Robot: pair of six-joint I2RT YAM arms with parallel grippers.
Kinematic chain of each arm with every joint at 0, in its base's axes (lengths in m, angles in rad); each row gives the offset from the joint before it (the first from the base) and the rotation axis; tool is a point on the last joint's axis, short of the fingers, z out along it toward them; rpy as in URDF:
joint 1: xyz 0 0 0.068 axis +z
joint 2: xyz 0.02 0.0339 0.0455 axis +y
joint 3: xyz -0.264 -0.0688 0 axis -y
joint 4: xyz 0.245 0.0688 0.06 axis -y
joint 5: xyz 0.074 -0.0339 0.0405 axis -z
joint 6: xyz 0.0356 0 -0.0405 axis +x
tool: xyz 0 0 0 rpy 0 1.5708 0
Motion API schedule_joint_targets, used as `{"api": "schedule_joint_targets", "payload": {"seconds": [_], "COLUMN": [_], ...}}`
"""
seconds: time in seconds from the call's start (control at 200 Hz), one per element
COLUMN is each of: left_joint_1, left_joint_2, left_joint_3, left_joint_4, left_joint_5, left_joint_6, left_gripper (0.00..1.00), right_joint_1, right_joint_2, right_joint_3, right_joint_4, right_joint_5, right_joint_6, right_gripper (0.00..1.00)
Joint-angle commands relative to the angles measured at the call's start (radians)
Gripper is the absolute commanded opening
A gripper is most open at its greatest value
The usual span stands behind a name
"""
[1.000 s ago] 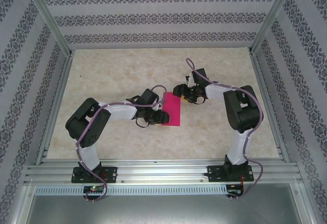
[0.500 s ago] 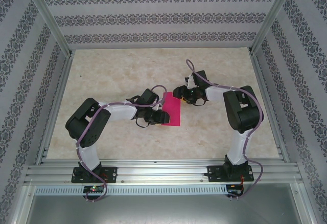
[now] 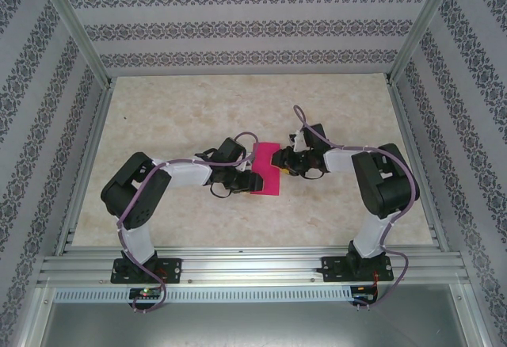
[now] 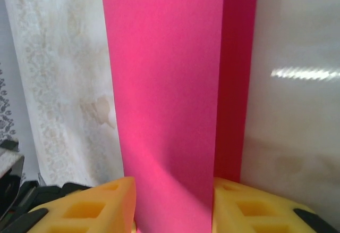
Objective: Fold a paper plane with a square sheet of paper (fold left side to right side)
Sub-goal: Fold the triangle a second time at the center of the table.
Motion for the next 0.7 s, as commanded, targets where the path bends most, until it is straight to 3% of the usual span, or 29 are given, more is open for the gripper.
{"api": "schedule_joint_targets", "payload": {"seconds": [0.0,0.215,0.4,0.694], "left_joint_1": [0.005,0.0,-0.067,-0.228], "left_joint_2": [-0.042,-0.188,-0.333,-0.27], "left_joint_3": [-0.009,-0.007,-0.007,0.049], "left_joint_4": [0.012,-0.044,-0.112,-0.171], "left_joint_5": [-0.02,-0.105,-0.216,-0.431], "left_joint_6": [0.013,0.151,0.318,0.377], "left_gripper": [0.52,0.65,0.73,0.83], "right_joint_1": [0.015,0.015,0.013,0.01], "right_joint_2": [-0.031,-0.061,-0.074,-0.053], "right_joint_3": [-0.009,0.039,0.119,0.152], "right_joint_4": [0.056,-0.037,-0.217,-0.25], "right_joint_5": [-0.029,-0.021,-0.003,-0.027], "right_joint_6": [0.029,0.041,0.023,0.092], "right_gripper": [0.35,0.28,0.28,0.28]}}
